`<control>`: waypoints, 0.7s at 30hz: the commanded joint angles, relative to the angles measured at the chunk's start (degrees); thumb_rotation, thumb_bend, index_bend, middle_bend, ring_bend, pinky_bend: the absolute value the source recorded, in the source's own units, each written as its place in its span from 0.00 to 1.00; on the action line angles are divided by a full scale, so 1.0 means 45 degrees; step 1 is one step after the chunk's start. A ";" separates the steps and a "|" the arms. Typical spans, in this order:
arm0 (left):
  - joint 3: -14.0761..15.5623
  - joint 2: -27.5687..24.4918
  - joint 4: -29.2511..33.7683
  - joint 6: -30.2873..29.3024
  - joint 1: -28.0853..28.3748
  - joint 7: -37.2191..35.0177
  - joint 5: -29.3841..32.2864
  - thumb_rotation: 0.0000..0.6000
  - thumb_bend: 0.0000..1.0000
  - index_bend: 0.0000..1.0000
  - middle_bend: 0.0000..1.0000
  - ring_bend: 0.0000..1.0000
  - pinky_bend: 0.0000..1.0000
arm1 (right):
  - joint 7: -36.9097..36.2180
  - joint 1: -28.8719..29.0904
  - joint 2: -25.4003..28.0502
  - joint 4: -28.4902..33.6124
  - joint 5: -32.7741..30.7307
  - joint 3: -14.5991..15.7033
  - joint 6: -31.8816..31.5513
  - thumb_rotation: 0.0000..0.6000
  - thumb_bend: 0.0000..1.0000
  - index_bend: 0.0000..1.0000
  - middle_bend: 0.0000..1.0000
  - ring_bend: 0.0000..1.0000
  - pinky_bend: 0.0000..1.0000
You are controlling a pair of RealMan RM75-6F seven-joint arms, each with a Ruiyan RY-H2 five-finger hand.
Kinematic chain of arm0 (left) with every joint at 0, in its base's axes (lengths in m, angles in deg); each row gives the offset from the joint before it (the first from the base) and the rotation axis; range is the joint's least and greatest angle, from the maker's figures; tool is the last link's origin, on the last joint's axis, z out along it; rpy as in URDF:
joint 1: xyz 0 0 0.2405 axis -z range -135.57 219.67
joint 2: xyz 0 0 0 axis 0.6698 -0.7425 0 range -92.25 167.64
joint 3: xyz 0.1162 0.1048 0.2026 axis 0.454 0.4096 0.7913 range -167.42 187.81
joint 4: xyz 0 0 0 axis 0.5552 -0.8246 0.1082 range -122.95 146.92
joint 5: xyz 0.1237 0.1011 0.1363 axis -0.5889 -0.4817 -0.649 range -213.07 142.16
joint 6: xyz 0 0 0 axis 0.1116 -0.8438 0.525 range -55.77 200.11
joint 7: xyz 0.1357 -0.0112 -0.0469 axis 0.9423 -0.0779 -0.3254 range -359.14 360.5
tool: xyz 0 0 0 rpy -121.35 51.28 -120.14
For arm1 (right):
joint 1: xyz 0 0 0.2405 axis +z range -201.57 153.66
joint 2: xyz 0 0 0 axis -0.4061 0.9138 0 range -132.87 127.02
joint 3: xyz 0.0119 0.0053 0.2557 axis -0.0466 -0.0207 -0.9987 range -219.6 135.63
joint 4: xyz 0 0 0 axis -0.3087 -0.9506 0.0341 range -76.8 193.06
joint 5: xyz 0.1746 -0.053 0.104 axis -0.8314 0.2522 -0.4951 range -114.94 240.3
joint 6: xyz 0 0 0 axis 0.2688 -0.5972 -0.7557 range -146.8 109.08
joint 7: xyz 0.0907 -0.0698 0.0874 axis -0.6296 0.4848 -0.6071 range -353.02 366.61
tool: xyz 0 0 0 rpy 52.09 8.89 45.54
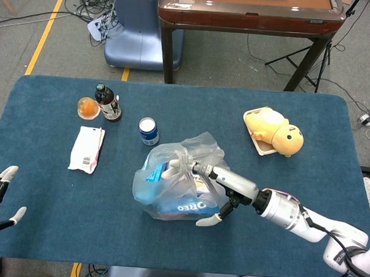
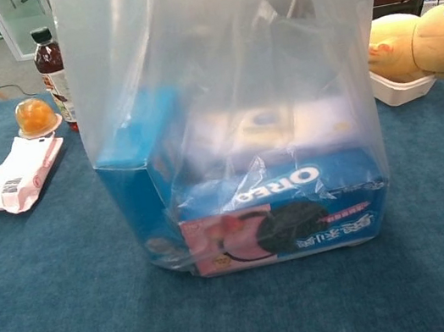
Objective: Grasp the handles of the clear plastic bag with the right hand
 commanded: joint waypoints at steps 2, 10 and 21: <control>-0.0009 0.0001 0.0013 0.0019 0.0007 0.0019 0.0024 1.00 0.22 0.05 0.12 0.13 0.09 | -0.1275 0.0176 -0.0493 -0.0396 -0.0217 0.0010 -0.0463 1.00 0.00 0.00 0.15 0.03 0.12; 0.0002 -0.0003 0.0090 0.0066 0.0022 0.0139 0.0020 1.00 0.22 0.06 0.12 0.13 0.09 | -0.2364 0.0414 -0.1124 -0.0704 -0.0583 -0.0065 -0.0616 1.00 0.00 0.00 0.17 0.03 0.12; 0.0038 -0.0048 0.0180 -0.0070 -0.0076 0.0161 -0.0029 1.00 0.22 0.06 0.12 0.13 0.09 | -0.5467 0.0979 -0.2165 -0.1335 -0.1103 -0.0305 -0.0777 1.00 0.00 0.01 0.21 0.08 0.12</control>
